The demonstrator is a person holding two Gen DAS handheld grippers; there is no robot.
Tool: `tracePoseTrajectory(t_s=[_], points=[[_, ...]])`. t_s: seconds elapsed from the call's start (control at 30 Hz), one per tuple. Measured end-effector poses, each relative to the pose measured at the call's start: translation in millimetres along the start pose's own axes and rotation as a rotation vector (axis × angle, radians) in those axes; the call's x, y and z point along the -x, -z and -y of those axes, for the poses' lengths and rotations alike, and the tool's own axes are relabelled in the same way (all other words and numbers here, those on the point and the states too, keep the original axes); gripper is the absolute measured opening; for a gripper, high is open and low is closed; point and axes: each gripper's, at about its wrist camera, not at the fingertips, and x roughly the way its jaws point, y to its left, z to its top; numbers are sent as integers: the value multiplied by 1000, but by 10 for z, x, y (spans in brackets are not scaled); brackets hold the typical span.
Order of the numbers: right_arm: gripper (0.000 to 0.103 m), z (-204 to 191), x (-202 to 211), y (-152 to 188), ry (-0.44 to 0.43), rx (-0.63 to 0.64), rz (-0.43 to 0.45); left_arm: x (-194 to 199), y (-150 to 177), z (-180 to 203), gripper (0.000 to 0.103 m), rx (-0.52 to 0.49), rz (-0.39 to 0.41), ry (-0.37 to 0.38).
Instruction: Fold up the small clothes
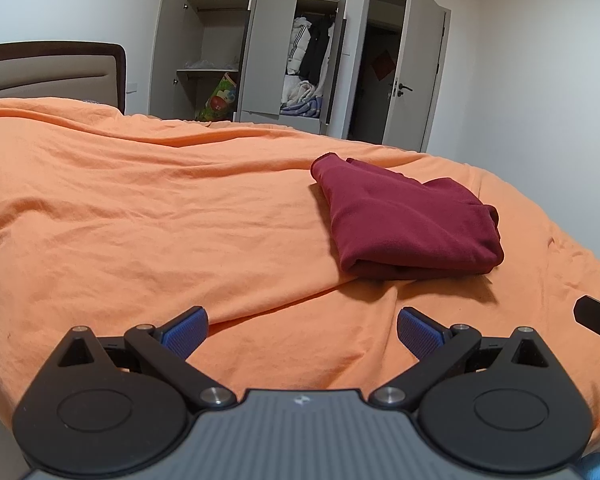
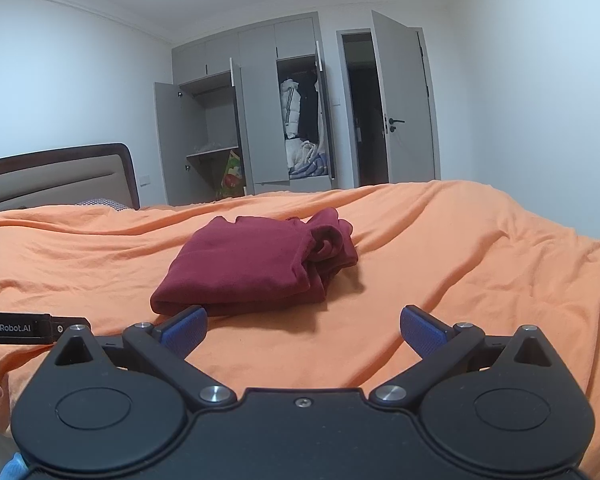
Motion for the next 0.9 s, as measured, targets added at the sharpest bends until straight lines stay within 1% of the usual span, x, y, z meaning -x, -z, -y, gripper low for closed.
tracePoseTrajectory(t_s=[0.9], points=[[102,55,-122,35,0,-16,-39,-123,-3,20,103,-5,-34,-8]])
